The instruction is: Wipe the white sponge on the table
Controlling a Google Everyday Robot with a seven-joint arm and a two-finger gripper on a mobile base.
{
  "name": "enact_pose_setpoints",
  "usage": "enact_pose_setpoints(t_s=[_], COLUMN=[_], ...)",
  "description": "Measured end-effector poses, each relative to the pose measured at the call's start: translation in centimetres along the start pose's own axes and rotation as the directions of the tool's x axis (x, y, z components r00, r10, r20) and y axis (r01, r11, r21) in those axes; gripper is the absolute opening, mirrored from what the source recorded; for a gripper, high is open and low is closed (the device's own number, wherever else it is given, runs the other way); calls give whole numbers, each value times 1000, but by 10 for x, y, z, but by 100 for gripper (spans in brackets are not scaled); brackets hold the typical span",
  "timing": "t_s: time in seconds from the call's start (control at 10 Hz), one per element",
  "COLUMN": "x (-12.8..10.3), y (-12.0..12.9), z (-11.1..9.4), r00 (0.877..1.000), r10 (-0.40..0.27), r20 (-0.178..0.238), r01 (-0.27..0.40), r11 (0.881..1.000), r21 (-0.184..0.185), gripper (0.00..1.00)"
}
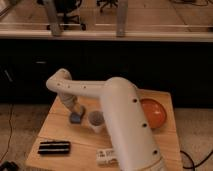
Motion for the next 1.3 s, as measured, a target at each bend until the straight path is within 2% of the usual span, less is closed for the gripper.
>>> enact_pose_setpoints(t_s=[0.2, 0.5, 0.7, 1.3], x=[2, 2, -1, -6], y=[14, 15, 17, 20], z=[4, 4, 6, 7], r00=[1000, 1000, 1000, 999], r10=[-6, -12, -25, -44], r20=[1, -6, -9, -13], r01=[6, 12, 25, 44], r11=[1000, 1000, 1000, 999], r21=[-3, -2, 0, 3], gripper=[7, 7, 1, 1])
